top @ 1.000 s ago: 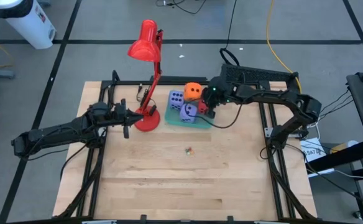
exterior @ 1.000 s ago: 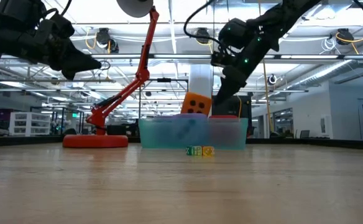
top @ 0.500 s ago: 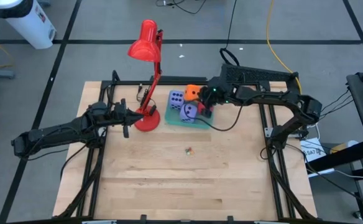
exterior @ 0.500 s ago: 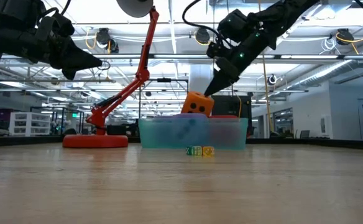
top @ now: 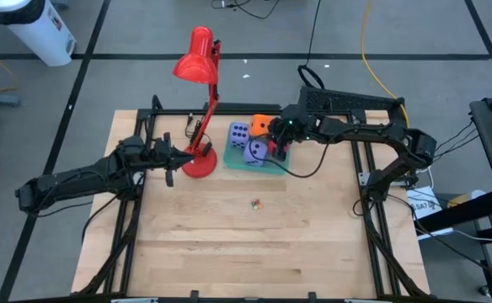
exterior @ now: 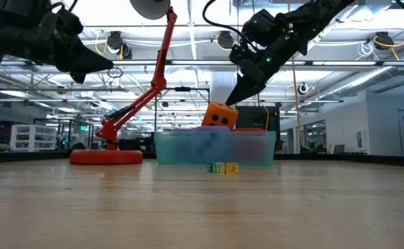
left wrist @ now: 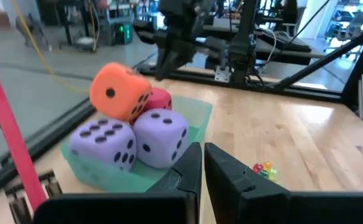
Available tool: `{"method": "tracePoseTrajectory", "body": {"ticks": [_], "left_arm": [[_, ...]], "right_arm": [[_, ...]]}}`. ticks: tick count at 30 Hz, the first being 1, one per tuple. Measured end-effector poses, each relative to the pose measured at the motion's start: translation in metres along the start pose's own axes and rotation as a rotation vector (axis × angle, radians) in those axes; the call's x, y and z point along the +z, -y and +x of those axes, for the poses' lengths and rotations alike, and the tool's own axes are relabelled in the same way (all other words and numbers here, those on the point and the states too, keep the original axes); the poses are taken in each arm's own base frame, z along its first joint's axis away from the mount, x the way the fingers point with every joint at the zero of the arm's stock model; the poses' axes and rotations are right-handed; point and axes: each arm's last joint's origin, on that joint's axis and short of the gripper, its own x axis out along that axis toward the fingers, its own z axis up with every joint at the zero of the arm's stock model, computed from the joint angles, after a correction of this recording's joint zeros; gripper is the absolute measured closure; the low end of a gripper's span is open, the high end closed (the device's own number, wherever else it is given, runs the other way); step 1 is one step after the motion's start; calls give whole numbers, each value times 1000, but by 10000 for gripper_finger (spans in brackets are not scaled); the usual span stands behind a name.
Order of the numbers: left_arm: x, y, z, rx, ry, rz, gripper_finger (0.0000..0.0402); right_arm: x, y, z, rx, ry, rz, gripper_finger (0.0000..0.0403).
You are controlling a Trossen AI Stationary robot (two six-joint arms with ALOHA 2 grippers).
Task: Pick & Place Dice
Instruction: Put the large orange die into the blue bin, then put the small yellow die into the blue bin
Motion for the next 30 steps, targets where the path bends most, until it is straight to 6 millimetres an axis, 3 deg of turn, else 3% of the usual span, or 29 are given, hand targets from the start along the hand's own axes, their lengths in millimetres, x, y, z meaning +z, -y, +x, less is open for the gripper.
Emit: {"method": "tracePoseTrajectory", "body": {"ticks": [7, 13, 19, 26, 30], "left_arm": [[1, 0, 0, -2, 7, -77, 371], [4, 0, 0, -2, 35, -43, 371], [1, 1, -1, -10, 11, -21, 371], [4, 1, -1, 65, 35, 9, 371], [0, 0, -1, 103, 0, 23, 371]], "right_arm": [[-3, -17, 3, 134, 23, -79, 403], [-5, -21, -8, 376, 366, -82, 403], [-38, -32, -43, 379, 569, -23, 403], [-73, -42, -83, 381, 642, -17, 403], [-93, -53, -95, 379, 710, -24, 403]]}}
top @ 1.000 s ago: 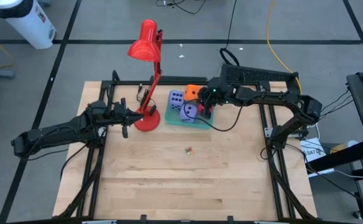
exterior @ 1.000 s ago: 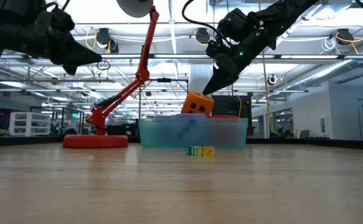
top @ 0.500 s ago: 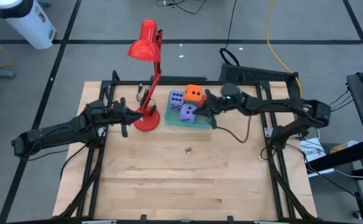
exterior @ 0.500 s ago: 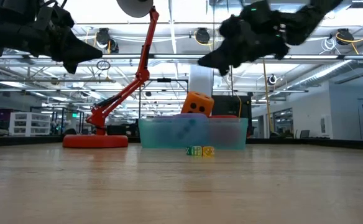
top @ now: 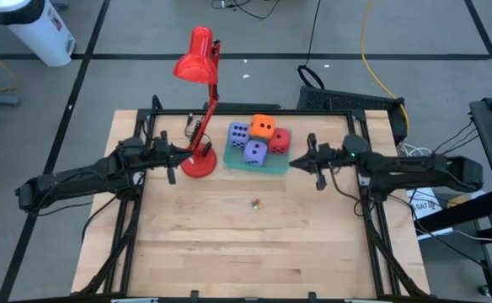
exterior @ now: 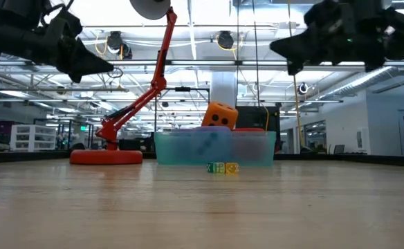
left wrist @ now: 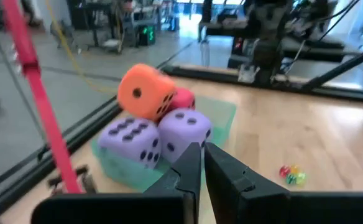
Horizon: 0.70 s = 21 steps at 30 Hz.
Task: Pick & Place Dice
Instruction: Put the small yellow die into the blue bin
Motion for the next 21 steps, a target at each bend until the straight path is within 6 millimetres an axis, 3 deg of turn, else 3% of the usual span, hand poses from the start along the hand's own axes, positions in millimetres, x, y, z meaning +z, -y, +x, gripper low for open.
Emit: {"method": "tracePoseTrajectory", "body": {"ticks": [7, 12, 21], "left_arm": [[-10, 0, 0, 5, -102, -78, 371], [-19, 0, -2, 6, -198, -109, 371], [-16, 0, -1, 7, -170, -33, 371]], "right_arm": [[-14, -8, -19, -71, 79, 44, 403], [-21, -9, -17, -83, 18, 58, 403], [-29, -5, -14, -261, -26, 51, 403]]}}
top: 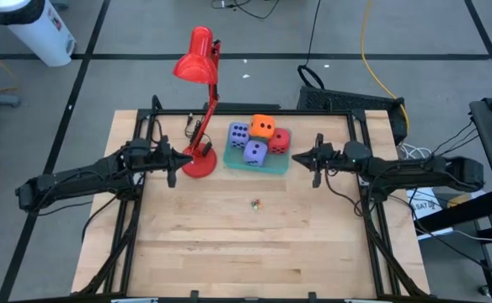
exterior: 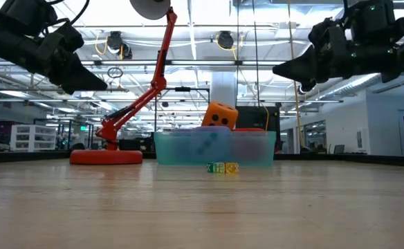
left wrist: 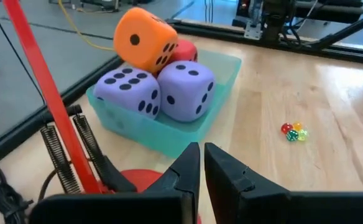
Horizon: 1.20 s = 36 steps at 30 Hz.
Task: Pick & Place Dice
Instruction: Put the small yellow die into the blue bin
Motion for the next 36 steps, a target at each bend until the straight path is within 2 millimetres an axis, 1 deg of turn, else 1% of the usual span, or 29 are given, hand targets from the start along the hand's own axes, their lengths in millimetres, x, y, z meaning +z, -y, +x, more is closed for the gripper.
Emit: {"method": "tracePoseTrajectory", "body": {"ticks": [4, 9, 14, 17, 20, 24, 29, 33, 36], "left_arm": [[-3, 0, 0, 8, -27, 16, 371], [2, -1, 0, 20, 24, 65, 371], [4, 0, 0, 18, 42, 59, 371], [1, 0, 0, 17, 15, 38, 371], [1, 0, 0, 16, 6, 30, 371], [2, 1, 0, -50, 19, 38, 371], [9, 2, 0, -64, 95, 36, 371], [5, 3, 0, -101, 51, 17, 371], [4, 3, 0, -100, 45, 20, 371]], "right_arm": [[-3, 0, 1, -3, -18, 8, 403], [-2, 0, 1, -3, -12, 9, 403], [-4, -1, 2, 2, -31, 31, 403], [-7, -6, 3, 29, -50, 22, 403], [-2, -15, 8, -22, -56, 4, 403], [4, -26, 14, -97, -99, -60, 403], [0, -36, 13, -132, -135, -76, 401], [-8, -39, 12, -209, -208, -94, 401], [-7, -40, 12, -207, -200, -107, 401]]}}
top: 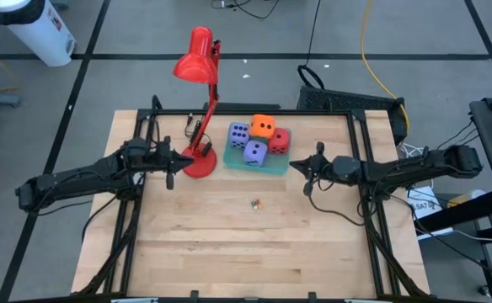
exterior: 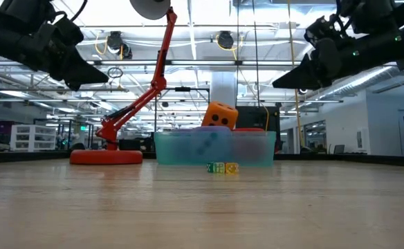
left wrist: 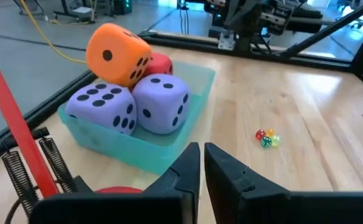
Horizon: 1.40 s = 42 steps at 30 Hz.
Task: Pick & Place Dice
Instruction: Put the small yellow die into the blue bin
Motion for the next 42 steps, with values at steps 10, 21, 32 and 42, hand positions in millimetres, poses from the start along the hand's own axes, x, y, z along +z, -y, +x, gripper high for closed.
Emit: {"method": "tracePoseTrajectory", "body": {"ticks": [10, 21, 32, 42], "left_arm": [[-2, 1, 0, -18, -17, -84, 371], [-4, 6, 1, -6, -42, -67, 371], [-4, 8, 2, 76, -37, -19, 371], [1, 4, 1, 215, 4, 69, 371]], "right_arm": [[-3, -1, 1, 5, -18, 98, 401], [1, -46, -1, 134, 8, 36, 400], [15, -66, 19, 83, -111, 31, 375], [22, -84, 58, 68, -138, -34, 290]]}}
